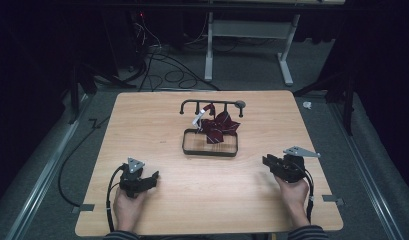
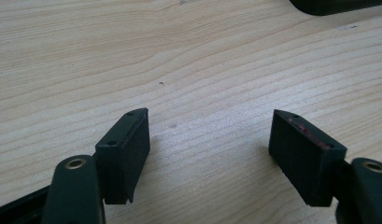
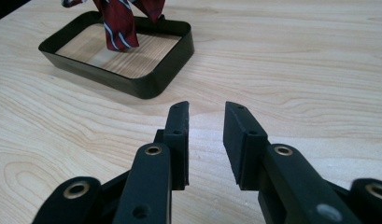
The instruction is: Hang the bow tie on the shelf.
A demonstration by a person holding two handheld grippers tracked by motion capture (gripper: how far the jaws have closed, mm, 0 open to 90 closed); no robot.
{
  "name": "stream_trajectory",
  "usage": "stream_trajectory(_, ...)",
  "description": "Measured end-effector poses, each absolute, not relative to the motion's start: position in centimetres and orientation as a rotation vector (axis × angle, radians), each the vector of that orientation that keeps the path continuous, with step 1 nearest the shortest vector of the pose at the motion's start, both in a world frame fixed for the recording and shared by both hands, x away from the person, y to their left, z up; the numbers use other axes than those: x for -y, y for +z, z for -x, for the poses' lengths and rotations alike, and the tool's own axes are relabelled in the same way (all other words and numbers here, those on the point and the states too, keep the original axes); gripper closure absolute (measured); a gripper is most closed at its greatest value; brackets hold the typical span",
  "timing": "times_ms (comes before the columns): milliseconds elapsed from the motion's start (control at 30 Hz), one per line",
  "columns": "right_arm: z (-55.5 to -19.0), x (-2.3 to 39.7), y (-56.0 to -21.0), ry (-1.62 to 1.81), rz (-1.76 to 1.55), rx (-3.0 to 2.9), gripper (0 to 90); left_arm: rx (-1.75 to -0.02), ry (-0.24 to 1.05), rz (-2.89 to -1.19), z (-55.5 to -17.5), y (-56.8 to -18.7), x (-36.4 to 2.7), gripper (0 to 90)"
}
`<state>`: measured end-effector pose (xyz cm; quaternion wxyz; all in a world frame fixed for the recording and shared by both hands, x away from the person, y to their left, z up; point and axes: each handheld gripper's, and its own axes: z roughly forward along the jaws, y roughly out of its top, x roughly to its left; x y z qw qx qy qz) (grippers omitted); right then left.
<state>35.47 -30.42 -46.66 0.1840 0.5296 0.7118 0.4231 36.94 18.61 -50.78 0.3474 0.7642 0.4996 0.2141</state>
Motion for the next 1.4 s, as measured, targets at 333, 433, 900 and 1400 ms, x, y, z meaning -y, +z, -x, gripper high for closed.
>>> stream_trajectory(333,-35.6,30.1,-47.6,1.161,-1.505,-2.025,72.3,-1.295,0.555,-1.981,-36.9,-50.8,-18.6,29.6)
stream_trajectory(433,-35.6,30.0,-48.0,1.146,-1.507,-2.032,72.3,-1.295,0.555,-1.981,-36.9,-50.8,-18.6,29.6)
stream_trajectory(900,-35.8,29.5,-49.1,1.045,-1.486,-2.051,67.7,-1.295,0.555,-1.981,-36.9,-50.8,-18.6,29.6)
stream_trajectory(1400,-35.6,28.2,-50.2,0.906,-1.414,-2.082,56.2,-1.296,0.555,-1.980,-36.9,-50.8,-18.6,29.5)
